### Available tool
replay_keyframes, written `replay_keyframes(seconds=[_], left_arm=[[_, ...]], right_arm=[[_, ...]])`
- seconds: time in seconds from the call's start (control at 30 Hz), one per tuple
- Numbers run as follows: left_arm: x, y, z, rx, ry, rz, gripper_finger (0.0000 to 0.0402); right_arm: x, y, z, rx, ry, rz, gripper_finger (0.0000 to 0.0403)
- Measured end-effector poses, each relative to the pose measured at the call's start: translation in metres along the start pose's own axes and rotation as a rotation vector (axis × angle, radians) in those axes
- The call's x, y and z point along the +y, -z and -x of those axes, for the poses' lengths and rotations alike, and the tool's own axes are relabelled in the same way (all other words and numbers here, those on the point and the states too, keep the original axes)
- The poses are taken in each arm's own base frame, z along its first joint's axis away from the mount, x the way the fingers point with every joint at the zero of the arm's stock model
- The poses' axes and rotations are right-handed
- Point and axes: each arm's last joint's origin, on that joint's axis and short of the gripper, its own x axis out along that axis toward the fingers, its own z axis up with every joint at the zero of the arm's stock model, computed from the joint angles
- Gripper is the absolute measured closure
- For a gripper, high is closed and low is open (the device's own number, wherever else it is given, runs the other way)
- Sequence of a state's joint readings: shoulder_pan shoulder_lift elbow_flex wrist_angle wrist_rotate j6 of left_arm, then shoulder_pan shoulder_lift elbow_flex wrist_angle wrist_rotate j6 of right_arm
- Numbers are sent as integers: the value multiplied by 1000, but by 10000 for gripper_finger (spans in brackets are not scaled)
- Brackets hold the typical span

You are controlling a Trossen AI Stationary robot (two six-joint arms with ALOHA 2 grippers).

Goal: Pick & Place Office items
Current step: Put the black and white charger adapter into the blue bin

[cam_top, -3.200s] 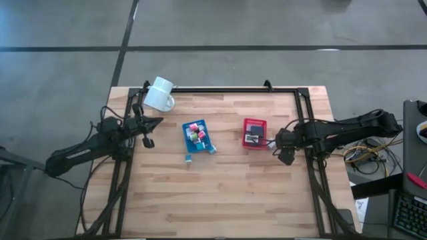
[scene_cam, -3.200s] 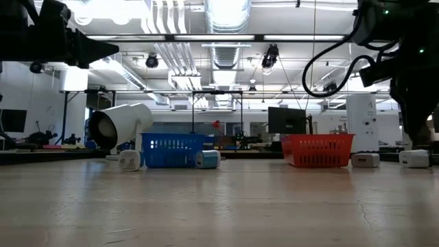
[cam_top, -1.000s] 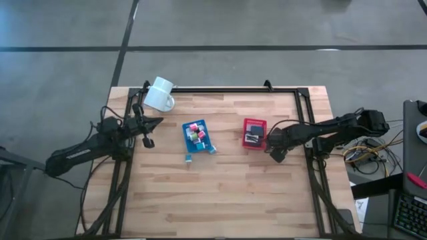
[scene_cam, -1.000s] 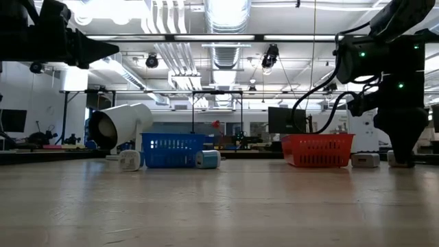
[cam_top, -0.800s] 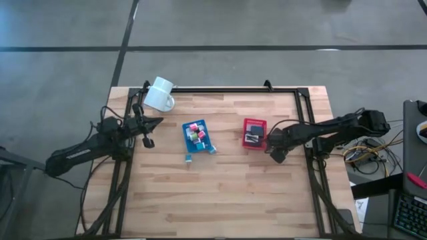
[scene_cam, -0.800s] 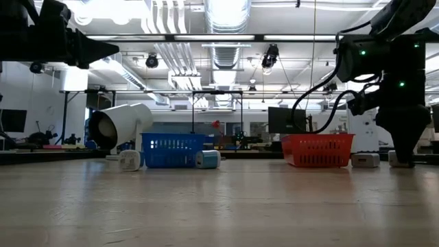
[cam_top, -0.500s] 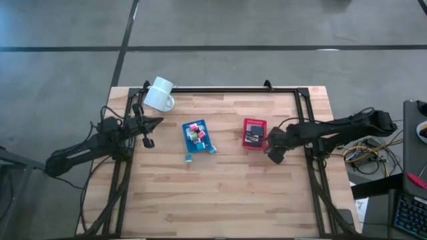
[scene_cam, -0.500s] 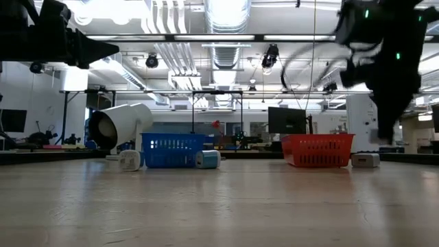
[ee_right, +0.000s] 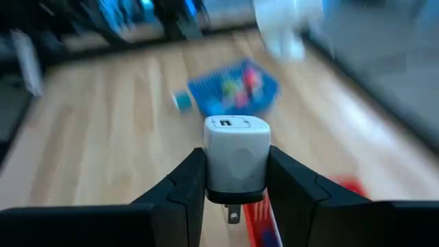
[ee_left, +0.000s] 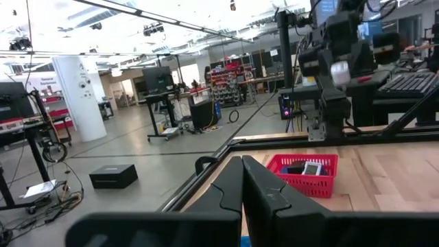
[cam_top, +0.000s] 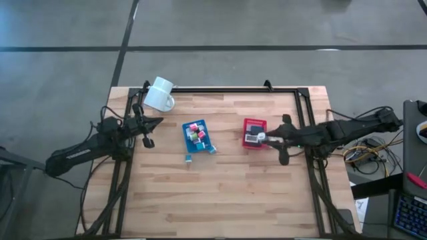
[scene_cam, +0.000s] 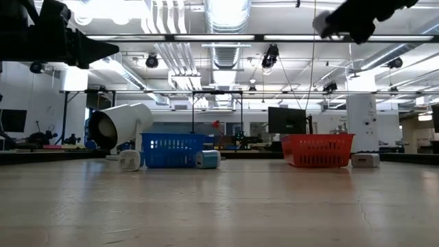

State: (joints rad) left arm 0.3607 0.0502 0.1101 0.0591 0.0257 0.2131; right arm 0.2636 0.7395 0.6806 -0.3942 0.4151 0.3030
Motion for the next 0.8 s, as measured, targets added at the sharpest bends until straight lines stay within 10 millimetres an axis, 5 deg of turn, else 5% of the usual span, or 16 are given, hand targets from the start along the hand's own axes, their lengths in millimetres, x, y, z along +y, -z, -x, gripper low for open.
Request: replay_keyframes(seconds=[0.13,0.43,0.8], left_arm=[[0,0,0,0,0,0,396],[0,0,0,0,0,0,396],[1,-3,0,-35,-11,-40,396]], right_arm=[[-6,7,8,-231,-16,88,287],[-20,57,4,-496,-28,141,287],[-25,74,3,-517,-29,146,287]])
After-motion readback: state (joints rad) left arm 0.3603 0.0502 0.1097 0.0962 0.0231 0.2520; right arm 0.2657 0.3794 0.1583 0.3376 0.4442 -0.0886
